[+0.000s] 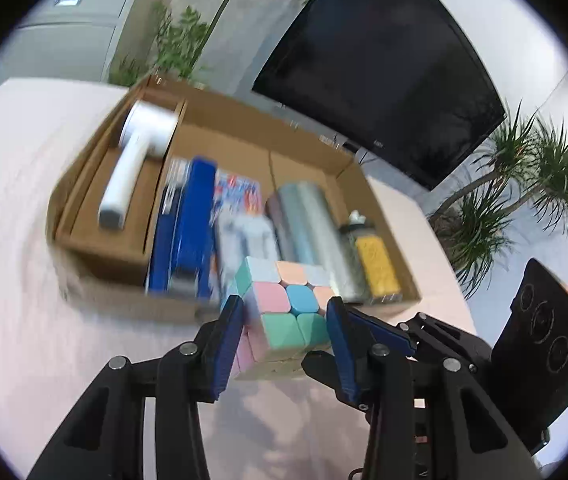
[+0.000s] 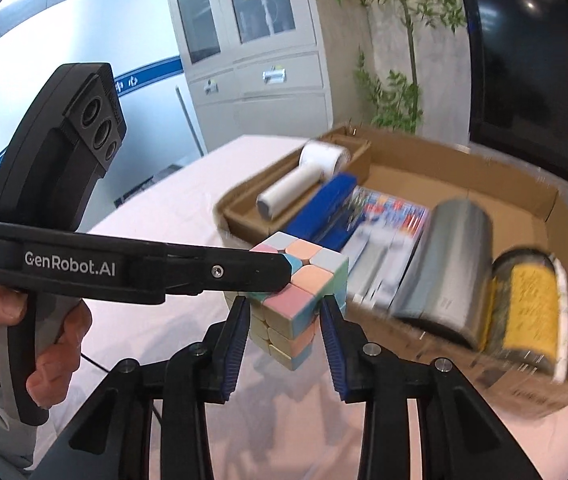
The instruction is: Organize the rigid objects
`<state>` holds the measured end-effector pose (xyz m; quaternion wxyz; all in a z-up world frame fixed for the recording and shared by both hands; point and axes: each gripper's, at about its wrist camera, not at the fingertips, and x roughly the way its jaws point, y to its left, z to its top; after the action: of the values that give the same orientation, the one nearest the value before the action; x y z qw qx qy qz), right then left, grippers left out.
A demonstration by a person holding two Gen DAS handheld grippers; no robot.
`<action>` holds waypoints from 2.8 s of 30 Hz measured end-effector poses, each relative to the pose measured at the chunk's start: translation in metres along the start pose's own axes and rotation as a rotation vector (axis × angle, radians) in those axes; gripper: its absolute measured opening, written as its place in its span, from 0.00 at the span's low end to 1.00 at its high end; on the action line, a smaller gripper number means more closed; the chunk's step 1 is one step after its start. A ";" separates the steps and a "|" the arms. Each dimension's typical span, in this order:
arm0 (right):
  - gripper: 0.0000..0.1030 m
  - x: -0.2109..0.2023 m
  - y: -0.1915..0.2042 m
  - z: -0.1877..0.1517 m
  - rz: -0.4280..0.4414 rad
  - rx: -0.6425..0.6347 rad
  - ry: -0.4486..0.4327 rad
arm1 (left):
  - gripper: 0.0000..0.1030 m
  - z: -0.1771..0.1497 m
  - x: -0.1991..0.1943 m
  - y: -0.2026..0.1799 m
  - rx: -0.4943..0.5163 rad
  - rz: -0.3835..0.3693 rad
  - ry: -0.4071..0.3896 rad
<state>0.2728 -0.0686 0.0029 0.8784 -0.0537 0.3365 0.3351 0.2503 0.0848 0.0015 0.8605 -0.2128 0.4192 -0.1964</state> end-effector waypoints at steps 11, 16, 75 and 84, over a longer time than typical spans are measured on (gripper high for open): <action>0.34 0.041 -0.080 0.091 -0.016 0.054 0.028 | 0.39 0.103 0.055 0.004 0.043 -0.023 0.029; 0.27 0.084 -0.117 0.103 0.019 0.119 0.102 | 0.13 0.118 0.107 0.024 -0.023 -0.134 0.160; 0.99 -0.173 0.042 -0.089 -0.569 0.178 -0.132 | 0.88 -0.125 -0.081 -0.110 0.318 0.487 -0.362; 0.99 -0.173 0.036 -0.093 -0.570 0.172 -0.117 | 0.88 -0.131 -0.074 -0.105 0.281 0.479 -0.349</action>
<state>0.1034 -0.1659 0.0445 0.9562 -0.0520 0.2840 0.0479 0.0860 0.0088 0.0316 0.9620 -0.0177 0.2725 -0.0048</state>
